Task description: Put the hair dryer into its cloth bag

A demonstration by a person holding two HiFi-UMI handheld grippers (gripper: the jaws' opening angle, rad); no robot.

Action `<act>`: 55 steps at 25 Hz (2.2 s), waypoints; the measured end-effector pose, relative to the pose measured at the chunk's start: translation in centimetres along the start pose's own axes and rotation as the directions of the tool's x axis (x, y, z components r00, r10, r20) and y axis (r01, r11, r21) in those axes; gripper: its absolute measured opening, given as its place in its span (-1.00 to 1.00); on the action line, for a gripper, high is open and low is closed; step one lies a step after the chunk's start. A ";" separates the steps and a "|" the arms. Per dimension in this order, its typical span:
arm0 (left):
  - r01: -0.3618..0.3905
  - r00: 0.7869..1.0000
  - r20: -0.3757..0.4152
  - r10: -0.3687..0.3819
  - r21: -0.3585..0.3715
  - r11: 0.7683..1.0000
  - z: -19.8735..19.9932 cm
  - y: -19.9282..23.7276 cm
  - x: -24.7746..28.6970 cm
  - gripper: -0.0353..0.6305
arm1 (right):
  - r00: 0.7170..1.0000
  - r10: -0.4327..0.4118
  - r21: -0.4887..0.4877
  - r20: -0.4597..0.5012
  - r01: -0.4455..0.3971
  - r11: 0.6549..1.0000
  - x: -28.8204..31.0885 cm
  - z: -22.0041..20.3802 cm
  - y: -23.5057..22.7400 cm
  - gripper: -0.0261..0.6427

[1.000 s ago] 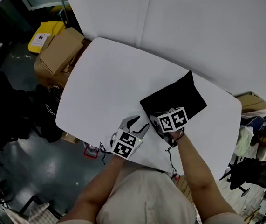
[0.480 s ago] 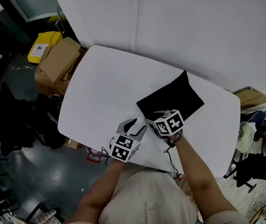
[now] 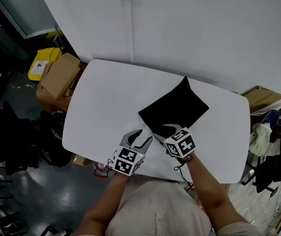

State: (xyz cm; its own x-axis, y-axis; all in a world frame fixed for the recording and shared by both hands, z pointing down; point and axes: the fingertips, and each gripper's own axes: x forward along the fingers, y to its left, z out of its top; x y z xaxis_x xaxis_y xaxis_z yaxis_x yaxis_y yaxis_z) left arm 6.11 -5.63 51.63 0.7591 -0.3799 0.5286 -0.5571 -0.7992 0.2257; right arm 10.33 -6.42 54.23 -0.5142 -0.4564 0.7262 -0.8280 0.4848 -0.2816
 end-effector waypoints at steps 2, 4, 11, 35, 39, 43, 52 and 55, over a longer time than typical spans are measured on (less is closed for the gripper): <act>0.008 1.000 0.004 -0.008 0.012 1.000 0.2 -0.4 -0.4 -0.31 | 1.000 -0.010 0.008 0.029 0.009 1.000 -1.3 -0.3 0.3 -0.38; 0.017 1.000 0.016 -0.017 0.022 1.000 0.6 -0.8 -0.9 -0.31 | 0.997 -0.028 0.023 0.067 0.026 0.999 -2.7 -0.6 0.6 -0.44; 0.067 0.996 0.052 -0.070 0.070 0.995 1.4 -2.6 -2.6 -0.40 | 0.965 -0.165 0.087 0.202 0.150 0.985 -7.9 -2.0 -0.1 -0.84; 0.190 0.971 0.112 -0.210 0.166 0.968 0.6 -7.7 -4.7 -0.87 | 0.831 -0.363 0.257 0.421 0.275 0.927 -15.5 -6.7 2.9 -0.87; 0.186 0.969 0.131 -0.209 0.169 0.968 1.2 -8.5 -4.8 -0.87 | 0.821 -0.375 0.261 0.430 0.285 0.922 -16.8 -7.2 3.0 -0.87; 0.186 0.966 0.147 -0.214 0.184 0.965 2.4 -9.7 -4.6 -0.87 | 0.811 -0.382 0.261 0.443 0.291 0.921 -18.4 -7.3 2.7 -0.87; 0.159 0.966 0.178 -0.189 0.170 0.973 4.2 -13.2 -3.6 -0.87 | 0.823 -0.354 0.224 0.444 0.281 0.933 -21.6 -8.3 1.7 -0.87; 0.163 0.965 0.177 -0.192 0.168 0.972 4.1 -14.7 -3.3 -0.87 | 0.825 -0.347 0.213 0.447 0.278 0.937 -22.4 -8.7 1.3 -0.87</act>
State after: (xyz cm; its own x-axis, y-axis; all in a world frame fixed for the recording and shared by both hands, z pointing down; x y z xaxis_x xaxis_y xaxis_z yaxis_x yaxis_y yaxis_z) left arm 13.16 5.43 43.21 0.8994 -0.2956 0.3220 -0.3616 -0.9170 0.1684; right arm 22.70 10.98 43.02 -0.2368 -0.8778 0.4164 -0.9662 0.1679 -0.1955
